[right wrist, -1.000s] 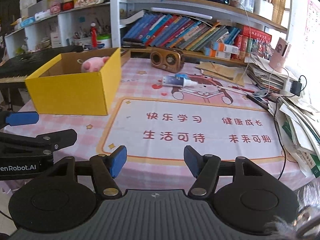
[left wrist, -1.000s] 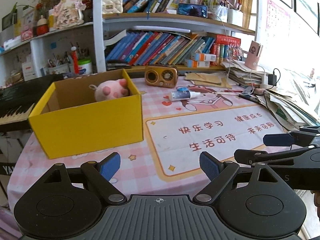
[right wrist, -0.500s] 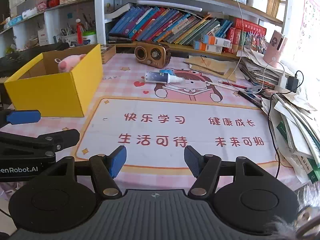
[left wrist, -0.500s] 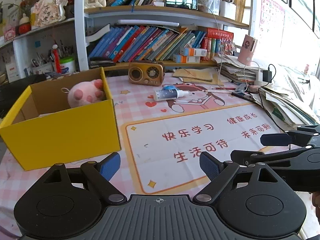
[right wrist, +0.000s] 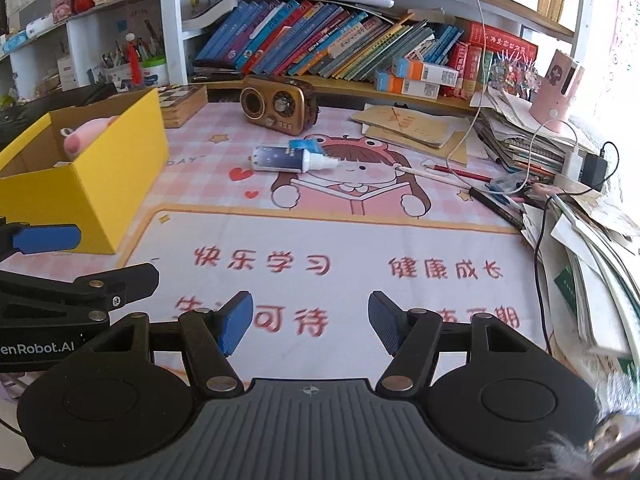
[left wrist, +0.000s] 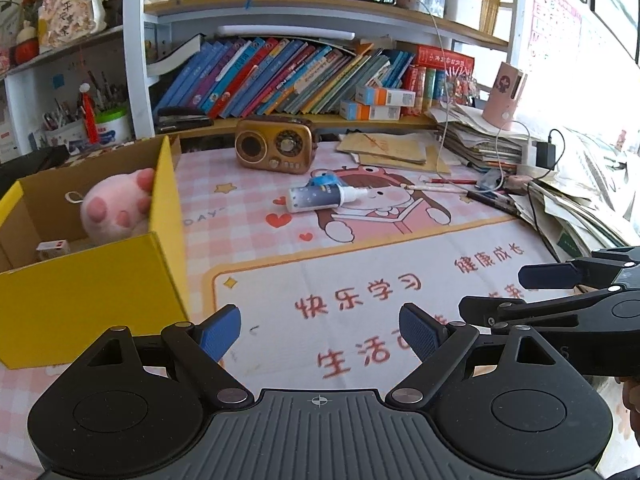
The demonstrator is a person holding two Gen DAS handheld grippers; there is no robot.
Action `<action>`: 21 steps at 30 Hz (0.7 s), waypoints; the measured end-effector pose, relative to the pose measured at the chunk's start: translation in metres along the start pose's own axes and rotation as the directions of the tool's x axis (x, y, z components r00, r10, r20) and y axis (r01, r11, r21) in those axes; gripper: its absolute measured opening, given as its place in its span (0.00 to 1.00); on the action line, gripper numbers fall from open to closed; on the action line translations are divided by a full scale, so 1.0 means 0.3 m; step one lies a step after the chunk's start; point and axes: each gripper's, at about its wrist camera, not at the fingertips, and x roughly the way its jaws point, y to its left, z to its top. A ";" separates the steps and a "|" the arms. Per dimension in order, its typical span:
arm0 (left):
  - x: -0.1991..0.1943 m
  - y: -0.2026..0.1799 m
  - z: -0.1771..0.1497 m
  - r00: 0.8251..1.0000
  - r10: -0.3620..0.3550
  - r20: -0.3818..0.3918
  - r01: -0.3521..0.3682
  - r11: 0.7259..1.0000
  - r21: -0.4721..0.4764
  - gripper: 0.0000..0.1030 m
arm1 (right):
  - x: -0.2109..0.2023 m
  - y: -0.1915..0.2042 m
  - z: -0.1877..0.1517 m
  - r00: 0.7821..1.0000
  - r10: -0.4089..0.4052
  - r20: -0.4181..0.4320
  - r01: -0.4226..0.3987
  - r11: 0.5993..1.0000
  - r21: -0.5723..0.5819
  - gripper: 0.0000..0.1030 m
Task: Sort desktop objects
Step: 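Withdraw both open tools from the box back toward the desk objects, then grasp the spray bottle with the left tool while the right tool reaches the blue cloth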
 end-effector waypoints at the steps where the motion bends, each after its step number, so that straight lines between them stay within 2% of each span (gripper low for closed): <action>1: 0.012 -0.005 0.008 1.000 0.003 -0.003 -0.003 1.000 -0.004 0.86 | 0.012 -0.014 0.010 1.000 0.005 -0.002 -0.005 1.000 -0.003 0.60; 21: 0.251 -0.081 0.166 0.991 0.114 -0.066 -0.118 0.992 -0.048 0.86 | 0.262 -0.230 0.185 0.992 0.119 -0.032 -0.120 0.992 -0.024 0.63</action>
